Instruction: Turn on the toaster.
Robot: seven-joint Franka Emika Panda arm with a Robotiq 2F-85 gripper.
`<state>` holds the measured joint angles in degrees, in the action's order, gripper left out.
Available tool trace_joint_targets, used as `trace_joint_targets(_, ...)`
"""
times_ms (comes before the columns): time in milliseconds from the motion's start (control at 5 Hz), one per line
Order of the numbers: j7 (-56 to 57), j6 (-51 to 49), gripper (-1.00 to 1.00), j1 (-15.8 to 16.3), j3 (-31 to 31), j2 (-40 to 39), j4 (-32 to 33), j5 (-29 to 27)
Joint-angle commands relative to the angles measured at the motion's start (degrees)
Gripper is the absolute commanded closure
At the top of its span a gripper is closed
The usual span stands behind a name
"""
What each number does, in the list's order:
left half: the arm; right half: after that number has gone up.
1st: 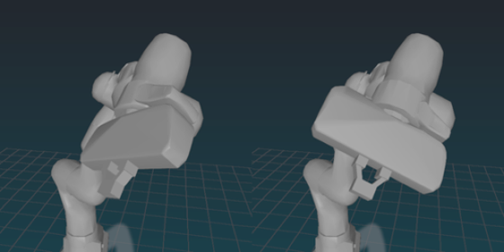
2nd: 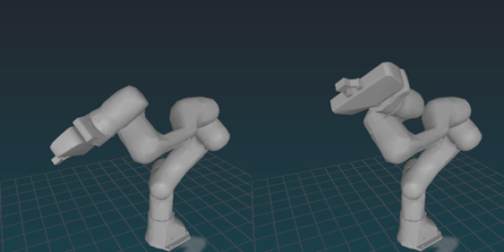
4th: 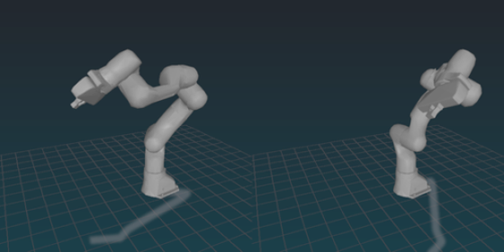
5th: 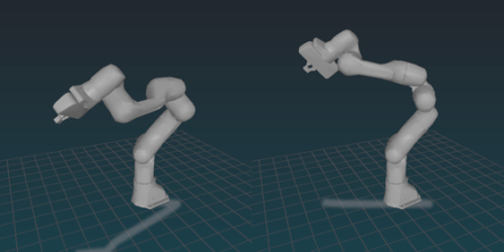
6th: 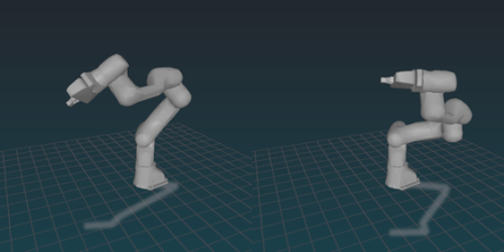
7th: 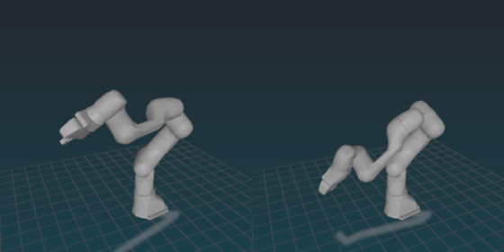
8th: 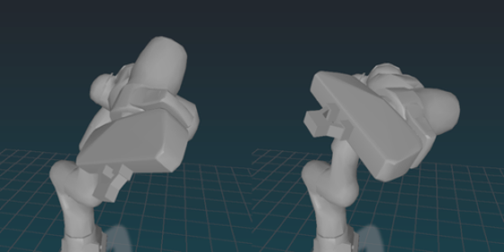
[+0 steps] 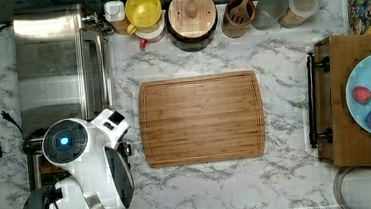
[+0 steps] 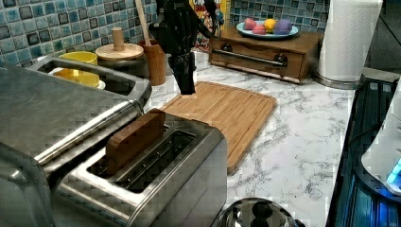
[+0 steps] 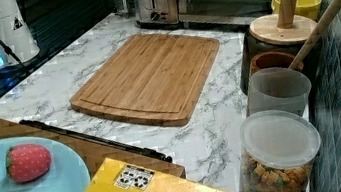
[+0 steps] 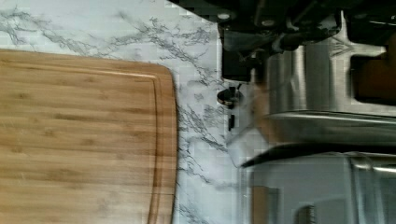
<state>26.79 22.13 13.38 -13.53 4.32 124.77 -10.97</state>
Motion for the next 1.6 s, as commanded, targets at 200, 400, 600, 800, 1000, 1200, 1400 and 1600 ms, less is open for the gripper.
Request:
trace_joint_targets(200, 6.62, 1.46, 1.0, 0.29, 0.32, 3.17, 7.57, -4.93)
trace_joint_targets(400, 8.62, 2.69, 1.0, 0.13, 1.07, 4.08, 9.05, -8.82)
trace_joint_targets(600, 7.24, 5.71, 1.0, -0.08, 1.29, 5.07, 10.66, -10.45)
trace_joint_targets(800, 3.97, 8.57, 1.0, -0.97, 1.28, 4.55, 10.47, -9.64)
trace_joint_targets(1000, 2.34, 8.47, 1.0, -1.53, 1.69, 3.45, 9.41, -9.0)
trace_joint_targets(1200, 3.47, 9.88, 1.0, -1.75, 2.1, 4.92, 9.77, -10.89)
trace_joint_targets(1400, 3.58, 10.16, 1.0, -1.44, 1.58, 3.59, 9.3, -10.76)
trace_joint_targets(1600, 2.92, 10.06, 1.0, -0.91, 0.46, 0.4, 8.56, -9.01)
